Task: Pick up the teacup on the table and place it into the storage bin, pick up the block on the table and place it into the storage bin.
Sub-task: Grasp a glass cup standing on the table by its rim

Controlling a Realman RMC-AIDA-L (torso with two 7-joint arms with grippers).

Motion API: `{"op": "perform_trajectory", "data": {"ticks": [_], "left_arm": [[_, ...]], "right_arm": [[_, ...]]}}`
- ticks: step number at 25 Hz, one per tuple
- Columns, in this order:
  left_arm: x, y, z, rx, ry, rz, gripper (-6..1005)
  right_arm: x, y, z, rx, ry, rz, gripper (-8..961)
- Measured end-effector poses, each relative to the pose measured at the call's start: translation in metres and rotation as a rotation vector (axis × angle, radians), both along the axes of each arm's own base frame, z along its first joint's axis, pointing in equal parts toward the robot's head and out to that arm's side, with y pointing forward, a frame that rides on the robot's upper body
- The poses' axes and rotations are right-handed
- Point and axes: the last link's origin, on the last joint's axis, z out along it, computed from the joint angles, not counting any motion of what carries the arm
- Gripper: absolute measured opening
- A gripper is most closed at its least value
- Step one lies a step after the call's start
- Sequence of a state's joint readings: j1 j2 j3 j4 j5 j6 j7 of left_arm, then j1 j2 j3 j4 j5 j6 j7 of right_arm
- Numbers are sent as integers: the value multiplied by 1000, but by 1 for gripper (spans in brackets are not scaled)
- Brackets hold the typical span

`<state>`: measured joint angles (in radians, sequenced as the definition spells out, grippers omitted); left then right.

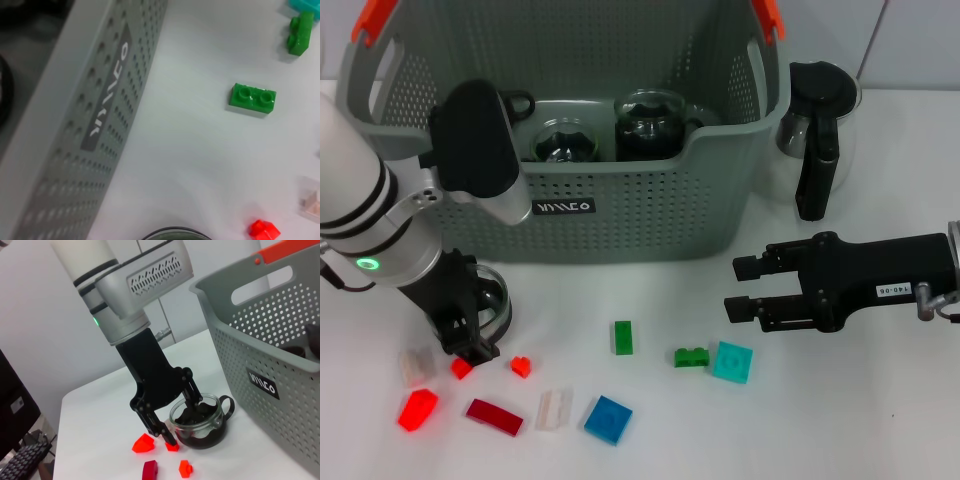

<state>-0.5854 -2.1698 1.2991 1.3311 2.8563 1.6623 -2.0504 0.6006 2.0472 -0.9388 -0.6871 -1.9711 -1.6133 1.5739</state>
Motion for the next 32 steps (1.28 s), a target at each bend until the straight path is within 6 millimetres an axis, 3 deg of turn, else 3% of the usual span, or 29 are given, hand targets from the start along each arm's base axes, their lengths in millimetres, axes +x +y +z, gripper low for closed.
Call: {"op": "perform_trajectory", "data": {"ticks": [8,24,32], "left_arm": [[-4,-3,-9,-26,21,7,571],[0,4,-8,37,15,36,563],[-1,3,-12,19,27,44,266]], "right_arm": [[2,-1,0,1,-1,-5,642],[4,-3,-2,-6,-1,-17,643],[6,-4,-3,-12,-10,-18,643]]}}
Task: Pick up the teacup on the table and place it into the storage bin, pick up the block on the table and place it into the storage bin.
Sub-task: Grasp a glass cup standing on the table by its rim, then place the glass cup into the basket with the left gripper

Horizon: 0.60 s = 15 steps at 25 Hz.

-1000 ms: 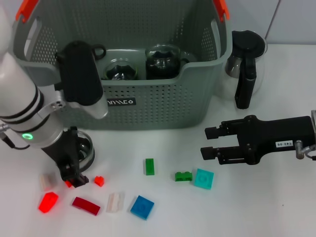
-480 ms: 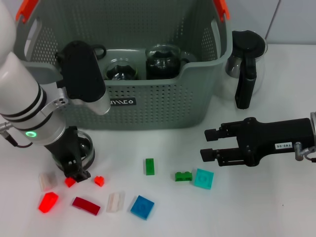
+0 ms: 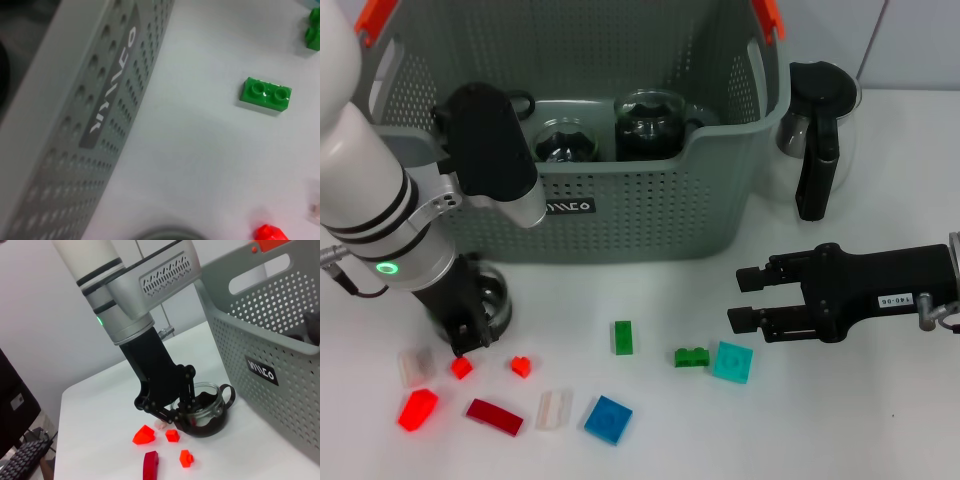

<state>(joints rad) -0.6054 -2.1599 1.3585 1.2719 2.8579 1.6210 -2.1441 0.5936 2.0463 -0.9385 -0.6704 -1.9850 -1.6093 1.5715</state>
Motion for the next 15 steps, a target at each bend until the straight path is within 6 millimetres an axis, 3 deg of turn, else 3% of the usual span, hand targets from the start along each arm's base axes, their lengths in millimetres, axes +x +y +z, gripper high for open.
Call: {"op": "perform_trajectory", "data": {"ticks": [3,9,15], "left_arm": [[0,0,0,-3,1,2,127],[0,1,2,26,-5,22,42],[4,-1,6,20,0,29,52]], "right_arm": [[0,0,0,0,1,0,643],[0,0,0,-1,1,0,643],[-1,0,0,-2,3,1,643]]}}
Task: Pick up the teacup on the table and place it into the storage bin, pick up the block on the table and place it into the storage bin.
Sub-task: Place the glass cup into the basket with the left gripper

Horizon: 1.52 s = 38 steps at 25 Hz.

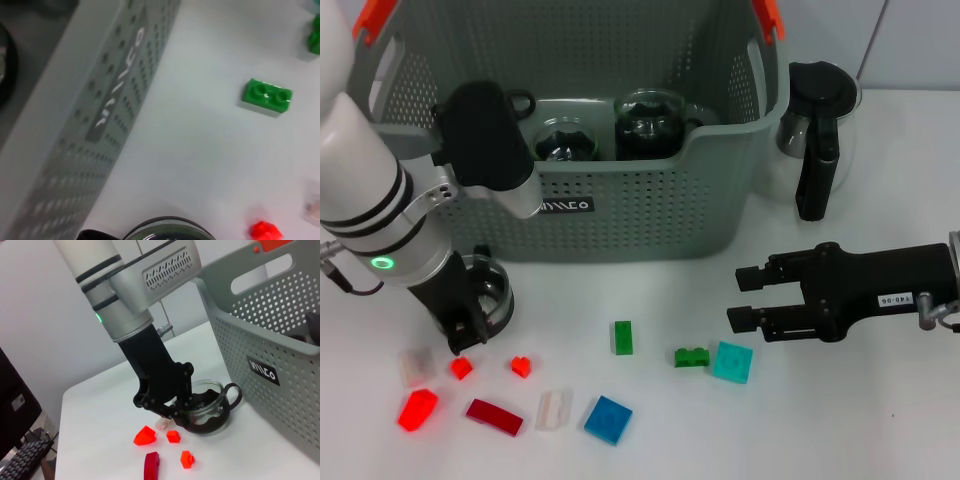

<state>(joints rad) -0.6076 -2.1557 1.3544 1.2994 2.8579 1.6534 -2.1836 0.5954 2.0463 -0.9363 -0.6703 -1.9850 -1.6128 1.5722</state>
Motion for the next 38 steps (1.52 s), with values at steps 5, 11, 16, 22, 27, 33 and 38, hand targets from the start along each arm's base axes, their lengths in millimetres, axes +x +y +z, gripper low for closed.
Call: {"op": "perform_trajectory", "data": {"ticks": [5,11,16,22,27,33,38], "left_arm": [[8,-11,5,-81,-6,10,61],[35,-28,24,-213,-141,19,71],[59,-27,51,-198,-333,-59,80],[74,-10,77,-152,-563,-159,90],[80,2,98,-131,-743,-220,98],[89,22,111,12,-846,-281,108],[95,44,103,161,-862,-308,117]], "right_arm": [[-2,1,0,-2,0,6,642],[-3,1,0,-4,0,11,642],[-2,1,-2,-6,1,8,642],[0,0,-1,-5,2,3,642],[0,-1,-1,-8,5,-3,642],[0,0,-1,-4,5,-4,642],[-1,1,-1,-2,4,-2,642]]}}
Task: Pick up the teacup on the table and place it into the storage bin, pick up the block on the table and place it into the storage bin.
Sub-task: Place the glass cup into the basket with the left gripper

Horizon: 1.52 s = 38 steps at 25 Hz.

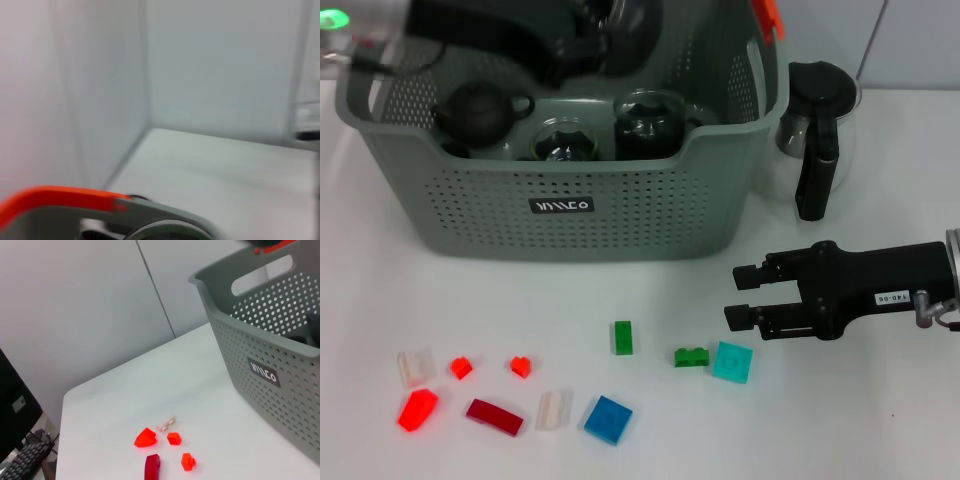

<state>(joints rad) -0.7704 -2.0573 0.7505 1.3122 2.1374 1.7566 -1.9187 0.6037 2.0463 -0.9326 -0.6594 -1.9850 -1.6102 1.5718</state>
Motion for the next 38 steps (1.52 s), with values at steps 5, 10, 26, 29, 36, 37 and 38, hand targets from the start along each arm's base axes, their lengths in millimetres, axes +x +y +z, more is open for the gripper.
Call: {"op": "perform_trajectory", "data": {"ticks": [5,10,26,29,36,37,38], "left_arm": [[0,49,-38,129,91,141,126],[-12,82,-74,183,237,272,134],[-33,97,-122,284,560,253,161],[-34,94,-126,274,572,254,166],[-32,90,-124,256,557,275,248],[-30,89,-119,258,535,286,285],[-29,87,-116,255,521,294,321]], "right_arm": [[-1,1,0,1,0,4,642],[-3,2,0,3,1,10,642],[-6,4,1,7,4,20,641],[-6,4,1,7,4,21,641],[-5,4,0,7,1,20,641],[-5,4,0,5,0,20,641],[-5,4,0,4,1,20,641]]}}
